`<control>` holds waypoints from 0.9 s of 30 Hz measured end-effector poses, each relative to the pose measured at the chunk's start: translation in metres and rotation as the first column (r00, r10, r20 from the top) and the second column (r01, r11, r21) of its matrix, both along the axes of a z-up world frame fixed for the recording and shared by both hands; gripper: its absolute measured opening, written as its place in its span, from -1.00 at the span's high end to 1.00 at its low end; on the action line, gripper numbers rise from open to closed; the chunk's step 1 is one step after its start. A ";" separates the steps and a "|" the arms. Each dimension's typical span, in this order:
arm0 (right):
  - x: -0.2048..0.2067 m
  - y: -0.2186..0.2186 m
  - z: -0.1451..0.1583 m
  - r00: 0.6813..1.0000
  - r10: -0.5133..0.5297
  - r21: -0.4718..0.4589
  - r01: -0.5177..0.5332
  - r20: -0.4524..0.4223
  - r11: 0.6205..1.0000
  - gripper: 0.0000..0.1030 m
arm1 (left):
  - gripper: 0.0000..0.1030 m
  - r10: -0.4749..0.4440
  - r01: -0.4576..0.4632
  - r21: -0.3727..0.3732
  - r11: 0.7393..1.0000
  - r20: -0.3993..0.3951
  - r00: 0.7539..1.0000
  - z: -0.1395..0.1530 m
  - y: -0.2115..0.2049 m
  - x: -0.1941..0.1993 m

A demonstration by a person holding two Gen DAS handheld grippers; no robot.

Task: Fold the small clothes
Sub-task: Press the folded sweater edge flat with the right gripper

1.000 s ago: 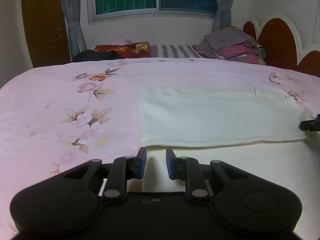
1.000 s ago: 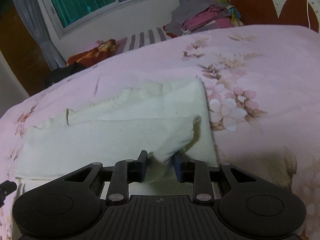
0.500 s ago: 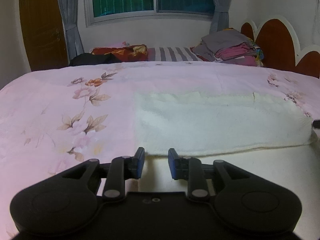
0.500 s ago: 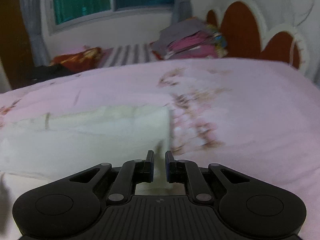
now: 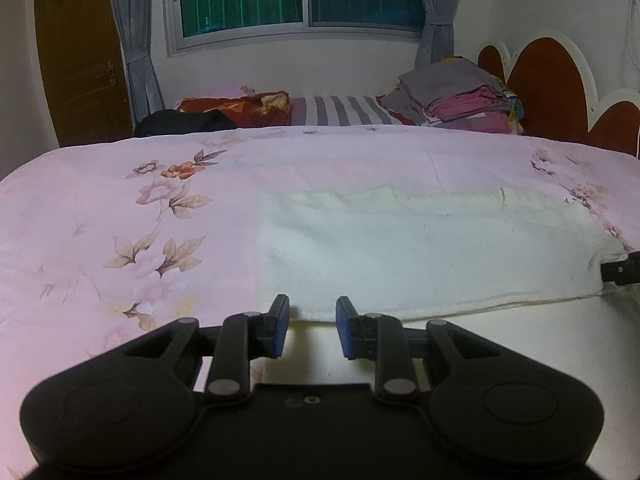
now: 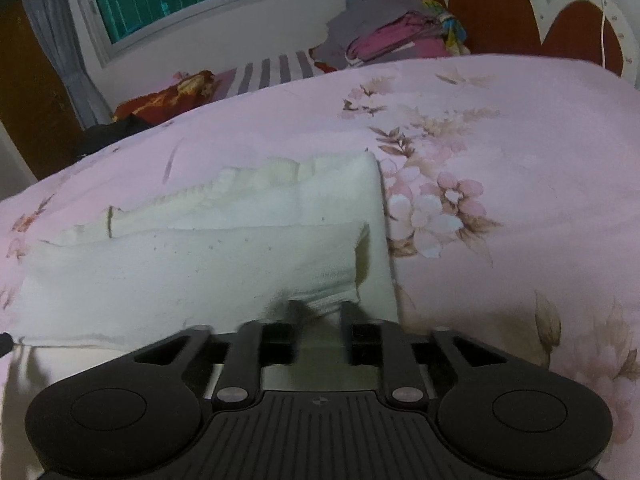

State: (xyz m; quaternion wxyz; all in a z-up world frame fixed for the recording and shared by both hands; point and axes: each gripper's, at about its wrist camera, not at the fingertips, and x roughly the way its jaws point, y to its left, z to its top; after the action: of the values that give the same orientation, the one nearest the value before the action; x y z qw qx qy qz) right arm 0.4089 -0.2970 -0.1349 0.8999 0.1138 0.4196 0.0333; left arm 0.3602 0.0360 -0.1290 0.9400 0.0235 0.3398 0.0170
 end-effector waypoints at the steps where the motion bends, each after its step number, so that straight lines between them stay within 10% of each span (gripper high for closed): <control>1: 0.001 0.003 0.000 1.000 0.002 -0.011 -0.002 0.003 1.000 0.29 | 0.51 0.000 0.000 -0.001 1.000 0.000 1.000 0.000 0.000 0.001; 12: 0.016 0.004 -0.008 0.999 0.032 -0.018 -0.032 0.014 0.999 0.27 | 0.50 -0.002 0.002 -0.006 1.000 0.007 1.000 0.005 -0.002 0.019; 15: 0.016 -0.003 -0.005 1.000 0.020 0.044 -0.021 0.008 0.999 0.98 | 0.49 -0.011 0.011 -0.002 1.000 0.007 1.000 0.005 -0.004 0.024; 27: -0.020 -0.029 0.022 0.997 -0.033 -0.066 0.038 0.070 0.997 0.97 | 0.48 -0.039 0.040 0.019 0.999 -0.024 0.999 -0.002 -0.005 0.051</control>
State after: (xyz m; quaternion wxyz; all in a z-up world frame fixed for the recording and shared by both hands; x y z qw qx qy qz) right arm 0.3887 -0.3261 -0.1127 0.9176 0.0897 0.3872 0.0069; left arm 0.4114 0.0312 -0.1309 0.9358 0.0395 0.3502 0.0015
